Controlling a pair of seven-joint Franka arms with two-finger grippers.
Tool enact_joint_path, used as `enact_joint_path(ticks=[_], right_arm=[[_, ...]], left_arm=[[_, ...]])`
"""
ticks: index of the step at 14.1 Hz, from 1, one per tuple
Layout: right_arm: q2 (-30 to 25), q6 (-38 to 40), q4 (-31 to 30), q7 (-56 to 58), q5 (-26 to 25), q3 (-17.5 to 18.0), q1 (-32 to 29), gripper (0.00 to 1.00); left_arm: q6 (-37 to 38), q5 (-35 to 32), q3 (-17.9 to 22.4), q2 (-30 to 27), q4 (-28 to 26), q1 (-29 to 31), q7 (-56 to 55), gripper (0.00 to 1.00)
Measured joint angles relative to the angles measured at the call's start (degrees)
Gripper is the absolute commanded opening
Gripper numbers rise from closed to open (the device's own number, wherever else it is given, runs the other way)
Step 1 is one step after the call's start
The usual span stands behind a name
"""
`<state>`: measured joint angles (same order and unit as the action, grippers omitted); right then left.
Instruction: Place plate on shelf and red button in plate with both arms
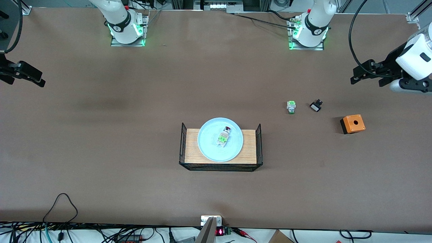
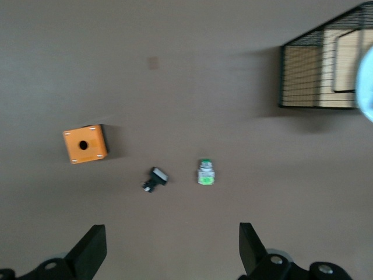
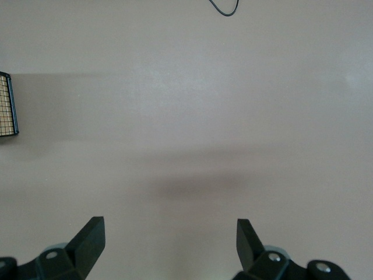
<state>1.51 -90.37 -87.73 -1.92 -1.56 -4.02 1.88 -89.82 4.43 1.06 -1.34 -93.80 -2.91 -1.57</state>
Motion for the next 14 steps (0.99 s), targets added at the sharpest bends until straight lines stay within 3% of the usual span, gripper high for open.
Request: enact_joint_path(ticks=[4, 14], right_arm=[[0.0, 0.0, 0.0, 0.0, 0.0, 0.0, 0.0, 1.0], [0.0, 0.0, 0.0, 0.0, 0.0, 0.0, 0.0, 1.0]], left_arm=[[-1.0, -2.3, -0.2, -4.1, -6.0, 0.4, 0.0, 1.0], [1.3, -3.2, -0.4, -4.2, -5.5, 0.4, 0.0, 1.0]])
